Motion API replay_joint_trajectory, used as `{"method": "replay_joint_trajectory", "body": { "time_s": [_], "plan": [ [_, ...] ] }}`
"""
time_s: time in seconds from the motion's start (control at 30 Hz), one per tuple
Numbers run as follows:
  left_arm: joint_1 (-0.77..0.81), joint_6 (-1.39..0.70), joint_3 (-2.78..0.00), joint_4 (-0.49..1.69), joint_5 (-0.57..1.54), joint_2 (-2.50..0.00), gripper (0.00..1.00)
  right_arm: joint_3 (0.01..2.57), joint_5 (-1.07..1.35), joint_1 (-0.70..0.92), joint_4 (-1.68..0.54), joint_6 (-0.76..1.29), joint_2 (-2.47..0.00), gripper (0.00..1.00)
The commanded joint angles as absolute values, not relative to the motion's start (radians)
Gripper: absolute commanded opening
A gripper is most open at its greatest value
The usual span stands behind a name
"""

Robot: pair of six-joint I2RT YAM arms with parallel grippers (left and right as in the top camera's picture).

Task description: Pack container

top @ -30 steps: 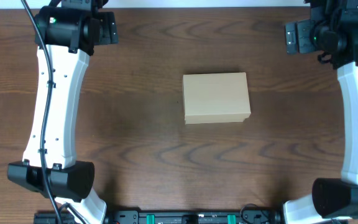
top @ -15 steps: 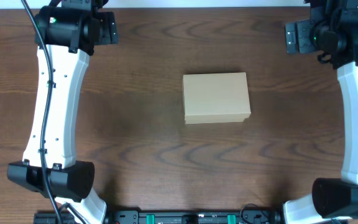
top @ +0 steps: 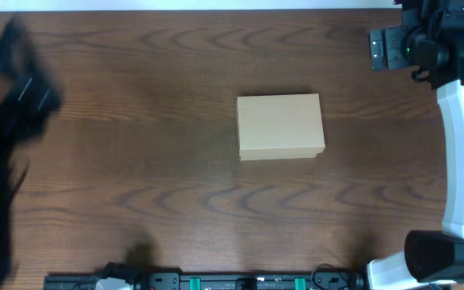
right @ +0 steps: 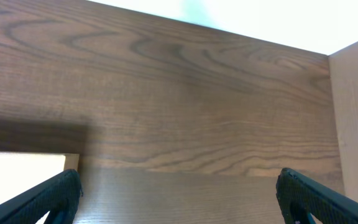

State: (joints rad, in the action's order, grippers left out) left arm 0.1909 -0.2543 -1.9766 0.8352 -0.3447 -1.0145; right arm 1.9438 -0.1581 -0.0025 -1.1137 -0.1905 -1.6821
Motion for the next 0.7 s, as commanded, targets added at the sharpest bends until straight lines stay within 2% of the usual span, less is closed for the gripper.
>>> {"method": "replay_joint_trajectory", "body": {
  "time_s": [0.0, 0.2, 0.4, 0.67],
  "plan": [
    [0.170, -0.285, -1.855, 0.809, -0.378, -0.878, 0.95, 1.956, -0.168, -0.005, -1.115, -0.192, -1.680, 0.99],
    [0.113, -0.318, -1.574, 0.788, -0.410, -0.596, 0.95, 1.956, -0.168, -0.005, -1.115, -0.192, -1.680, 0.99],
    [0.061, -0.536, -1.142, 0.722, -0.483, -0.347, 0.95, 1.956, -0.168, -0.005, -1.115, -0.192, -1.680, 0.99],
    [-0.020, -0.682, -0.580, 0.241, -0.481, -0.105, 0.95, 1.956, -0.168, -0.005, -1.115, -0.192, -1.680, 0.99]
  ]
}}
